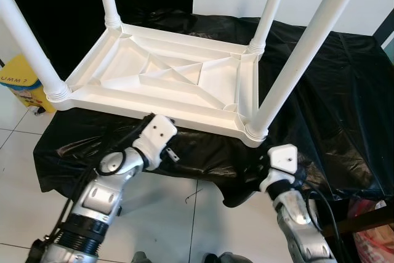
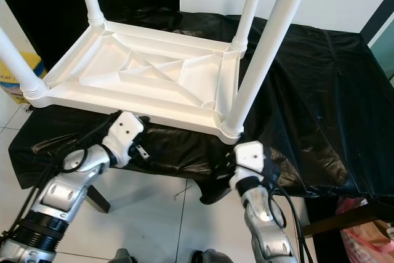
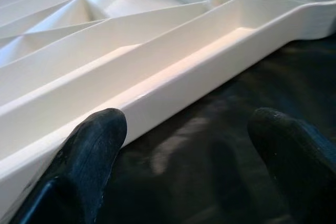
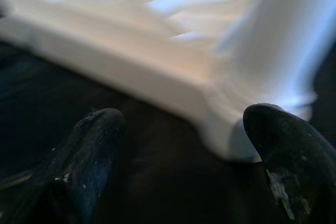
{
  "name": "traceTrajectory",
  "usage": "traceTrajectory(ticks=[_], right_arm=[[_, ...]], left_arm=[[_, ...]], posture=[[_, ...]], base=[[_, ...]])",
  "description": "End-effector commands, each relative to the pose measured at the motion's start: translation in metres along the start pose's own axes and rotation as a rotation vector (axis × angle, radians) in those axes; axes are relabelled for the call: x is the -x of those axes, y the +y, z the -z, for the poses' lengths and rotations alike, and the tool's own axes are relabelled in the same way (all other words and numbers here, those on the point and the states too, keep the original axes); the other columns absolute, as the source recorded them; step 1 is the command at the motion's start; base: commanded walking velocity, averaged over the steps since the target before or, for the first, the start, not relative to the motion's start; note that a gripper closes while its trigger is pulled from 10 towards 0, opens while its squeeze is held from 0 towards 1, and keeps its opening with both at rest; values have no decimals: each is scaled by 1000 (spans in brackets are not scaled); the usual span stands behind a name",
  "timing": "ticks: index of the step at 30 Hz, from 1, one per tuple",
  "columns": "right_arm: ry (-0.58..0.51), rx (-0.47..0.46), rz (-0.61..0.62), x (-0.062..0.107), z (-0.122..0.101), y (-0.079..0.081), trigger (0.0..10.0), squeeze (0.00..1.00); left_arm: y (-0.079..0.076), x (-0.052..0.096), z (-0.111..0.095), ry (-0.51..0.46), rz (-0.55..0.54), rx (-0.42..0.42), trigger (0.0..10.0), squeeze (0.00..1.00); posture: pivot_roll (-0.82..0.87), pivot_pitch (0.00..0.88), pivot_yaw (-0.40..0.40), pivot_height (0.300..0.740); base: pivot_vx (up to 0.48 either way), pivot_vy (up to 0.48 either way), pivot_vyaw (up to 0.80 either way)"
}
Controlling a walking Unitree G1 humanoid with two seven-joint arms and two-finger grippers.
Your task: Building children table
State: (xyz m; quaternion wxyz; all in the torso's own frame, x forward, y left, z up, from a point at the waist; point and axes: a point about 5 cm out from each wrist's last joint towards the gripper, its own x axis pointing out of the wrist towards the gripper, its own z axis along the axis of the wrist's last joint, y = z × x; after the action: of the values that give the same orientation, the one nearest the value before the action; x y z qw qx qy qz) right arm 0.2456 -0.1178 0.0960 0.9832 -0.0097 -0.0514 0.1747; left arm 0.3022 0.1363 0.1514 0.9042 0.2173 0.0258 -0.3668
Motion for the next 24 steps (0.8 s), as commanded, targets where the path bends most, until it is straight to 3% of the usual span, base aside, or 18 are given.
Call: traceTrajectory(ticks=[1,6,12,19,24], right_arm=[[10,-22,-53,0,-1,4,10000,0],[-1,-19,-129,-11,-5,11,10000,0],[-21,-26,-127,-30,-11,7,10000,0],[-69,-54,-25,-63,-21,-4,10000,0],[-107,-69,82,-77,-30,-12,10000,0]], left_arm=[[4,0,2,4,-60,-10,10000,0],[11,4,4,18,-64,-20,10000,0],[21,8,8,38,-95,-37,10000,0],[45,17,18,87,-175,-68,10000,0],[59,18,25,139,-194,-120,10000,0]], posture=[[55,124,-95,740],[55,123,-95,740],[62,123,-101,740],[71,120,-104,740],[63,109,-97,740]], base=[[0,0,0],[0,0,0],[0,0,0],[0,0,0],[0,0,0]])
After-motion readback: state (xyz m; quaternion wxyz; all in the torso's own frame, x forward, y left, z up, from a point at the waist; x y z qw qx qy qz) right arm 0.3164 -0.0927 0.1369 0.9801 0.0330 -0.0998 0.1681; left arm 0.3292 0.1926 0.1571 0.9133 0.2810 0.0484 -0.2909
